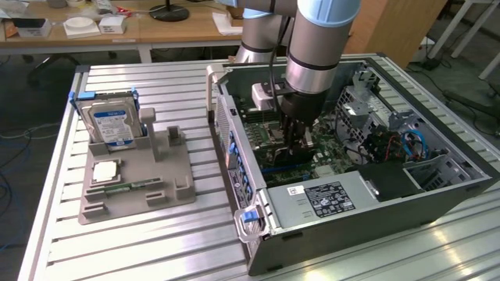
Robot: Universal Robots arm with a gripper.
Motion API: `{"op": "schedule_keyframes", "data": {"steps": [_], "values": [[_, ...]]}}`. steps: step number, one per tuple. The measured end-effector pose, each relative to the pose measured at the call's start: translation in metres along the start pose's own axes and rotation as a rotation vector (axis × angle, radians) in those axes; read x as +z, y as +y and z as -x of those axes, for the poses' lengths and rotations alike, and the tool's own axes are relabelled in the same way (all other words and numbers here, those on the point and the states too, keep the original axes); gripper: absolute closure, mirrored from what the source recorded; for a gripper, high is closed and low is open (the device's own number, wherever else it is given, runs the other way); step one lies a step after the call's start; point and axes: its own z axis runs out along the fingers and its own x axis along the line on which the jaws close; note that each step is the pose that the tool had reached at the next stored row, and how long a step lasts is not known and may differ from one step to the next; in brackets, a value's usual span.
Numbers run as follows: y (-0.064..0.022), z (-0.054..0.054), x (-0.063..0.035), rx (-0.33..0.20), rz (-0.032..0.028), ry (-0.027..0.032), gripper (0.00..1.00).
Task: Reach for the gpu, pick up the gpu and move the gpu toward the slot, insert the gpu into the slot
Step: 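Insert the gpu into the slot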
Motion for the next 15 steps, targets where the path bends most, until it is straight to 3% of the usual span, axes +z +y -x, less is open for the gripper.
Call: {"op": "schedule_keyframes", "data": {"steps": [15], "values": [[0.0002,0.0019,0.0024,0.0,0.0003,0.0004,0.74]]}}
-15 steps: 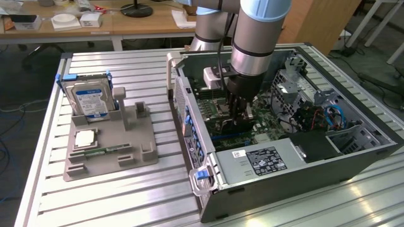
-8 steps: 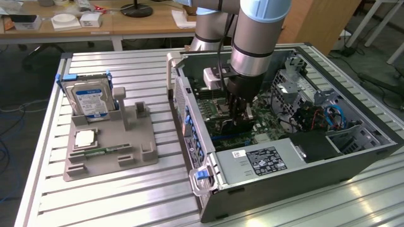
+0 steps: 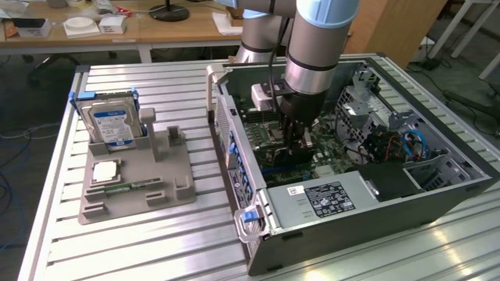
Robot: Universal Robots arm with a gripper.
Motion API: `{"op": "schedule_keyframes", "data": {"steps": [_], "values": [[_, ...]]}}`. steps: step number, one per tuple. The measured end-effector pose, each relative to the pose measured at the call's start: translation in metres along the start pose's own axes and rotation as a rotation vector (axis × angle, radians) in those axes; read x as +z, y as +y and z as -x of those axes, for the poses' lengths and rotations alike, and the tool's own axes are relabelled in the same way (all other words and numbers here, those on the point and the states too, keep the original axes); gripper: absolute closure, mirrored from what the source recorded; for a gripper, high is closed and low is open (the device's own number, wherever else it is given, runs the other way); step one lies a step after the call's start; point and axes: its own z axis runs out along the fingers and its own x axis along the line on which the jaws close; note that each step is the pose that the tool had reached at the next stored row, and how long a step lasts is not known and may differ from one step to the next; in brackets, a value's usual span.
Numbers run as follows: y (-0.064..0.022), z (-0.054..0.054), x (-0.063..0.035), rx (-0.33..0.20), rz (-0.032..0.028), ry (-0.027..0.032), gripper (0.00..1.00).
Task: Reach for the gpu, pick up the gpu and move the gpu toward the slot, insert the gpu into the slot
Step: 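Insert the gpu into the slot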
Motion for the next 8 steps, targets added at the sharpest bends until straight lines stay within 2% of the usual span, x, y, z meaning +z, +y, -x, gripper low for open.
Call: {"op": "schedule_keyframes", "data": {"steps": [8], "values": [[0.0002,0.0005,0.0008,0.0,-0.0002,-0.0001,0.74]]}}
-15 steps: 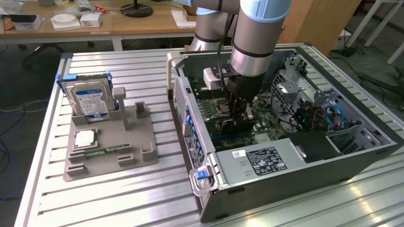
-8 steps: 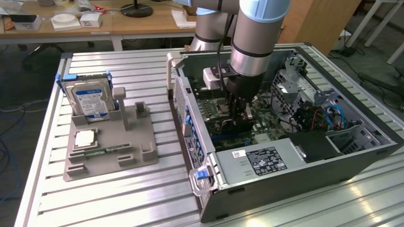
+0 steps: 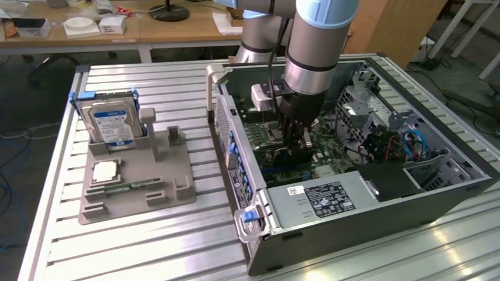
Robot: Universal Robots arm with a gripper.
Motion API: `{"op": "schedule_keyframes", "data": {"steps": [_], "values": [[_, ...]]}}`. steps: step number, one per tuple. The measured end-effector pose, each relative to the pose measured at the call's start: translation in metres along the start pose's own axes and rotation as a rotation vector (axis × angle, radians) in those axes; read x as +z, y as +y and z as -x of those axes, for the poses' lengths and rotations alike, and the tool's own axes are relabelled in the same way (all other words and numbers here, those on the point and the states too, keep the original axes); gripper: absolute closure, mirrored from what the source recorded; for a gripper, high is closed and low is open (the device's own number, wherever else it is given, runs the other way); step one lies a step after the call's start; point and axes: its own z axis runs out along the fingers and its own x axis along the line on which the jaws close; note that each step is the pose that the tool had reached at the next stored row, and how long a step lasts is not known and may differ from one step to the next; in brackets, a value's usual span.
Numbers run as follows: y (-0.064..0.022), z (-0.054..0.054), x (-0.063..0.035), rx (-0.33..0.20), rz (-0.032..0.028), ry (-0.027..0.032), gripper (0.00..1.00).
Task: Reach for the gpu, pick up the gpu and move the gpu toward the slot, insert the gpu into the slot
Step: 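Insert the gpu into the slot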
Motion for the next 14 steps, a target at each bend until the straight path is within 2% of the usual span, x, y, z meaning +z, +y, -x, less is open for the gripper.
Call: {"op": "schedule_keyframes", "data": {"steps": [5,14], "values": [[0.0012,0.0,0.0036,0.0,0.0,0.0,0.74],[0.0014,0.0,0.0038,0.0,0.0001,-0.0001,0.74]]}}
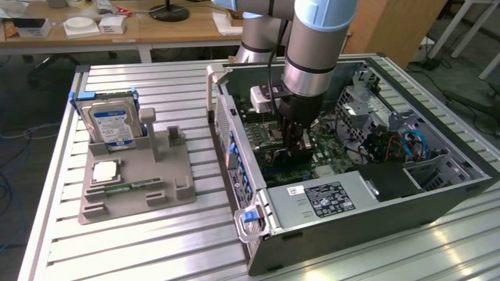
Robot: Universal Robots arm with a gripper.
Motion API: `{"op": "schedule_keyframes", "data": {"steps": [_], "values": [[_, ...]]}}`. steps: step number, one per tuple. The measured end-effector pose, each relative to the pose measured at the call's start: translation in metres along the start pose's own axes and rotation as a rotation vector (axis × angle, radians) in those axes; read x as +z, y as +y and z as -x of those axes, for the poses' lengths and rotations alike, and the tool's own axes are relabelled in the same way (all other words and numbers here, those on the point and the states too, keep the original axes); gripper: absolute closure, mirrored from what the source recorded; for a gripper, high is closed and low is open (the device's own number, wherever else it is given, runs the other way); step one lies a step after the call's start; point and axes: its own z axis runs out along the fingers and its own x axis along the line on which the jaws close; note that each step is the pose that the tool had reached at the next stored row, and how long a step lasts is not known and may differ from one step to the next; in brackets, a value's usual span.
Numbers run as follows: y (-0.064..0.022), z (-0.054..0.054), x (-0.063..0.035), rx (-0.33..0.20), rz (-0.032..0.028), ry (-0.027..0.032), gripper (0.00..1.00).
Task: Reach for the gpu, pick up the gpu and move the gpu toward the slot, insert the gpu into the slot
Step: 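Insert the gpu into the slot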
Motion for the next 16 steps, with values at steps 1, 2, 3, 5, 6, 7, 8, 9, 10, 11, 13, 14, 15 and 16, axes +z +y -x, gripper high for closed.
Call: {"op": "schedule_keyframes", "data": {"steps": [1,2,3,5,6,7,8,9,10,11,13,14,15,16], "values": [[0.0,0.0,0.0001,0.0,0.0,0.0,0.74],[0.0001,0.0,0.0006,0.0,-0.0002,-0.0002,0.74],[0.0003,0.0,0.0012,0.0,-0.0002,-0.0001,0.74],[0.0006,-0.0001,0.0027,0.0,0.0003,0.0009,0.74],[0.0009,0.0,0.0042,0.0,0.0004,0.0003,0.74],[0.0011,0.0,0.0053,0.0,0.0004,0.0005,0.74],[0.0013,0.0,0.0064,0.0,0.0002,0.0003,0.74],[0.0014,0.0002,0.0078,0.0,-0.0004,-0.0005,0.74],[0.0015,0.0001,0.0087,0.0,-0.0004,-0.0006,0.74],[0.0015,0.0001,0.0087,0.0,-0.0003,-0.0003,0.74],[0.0015,0.0001,0.0086,0.0,0.0,-0.0001,0.74],[0.0016,0.0001,0.0086,0.0,-0.0001,0.0,0.74],[0.0016,0.0001,0.0086,0.0,-0.0001,-0.0001,0.74],[0.0016,0.0001,0.0085,0.0,-0.0001,0.0,0.74]]}}
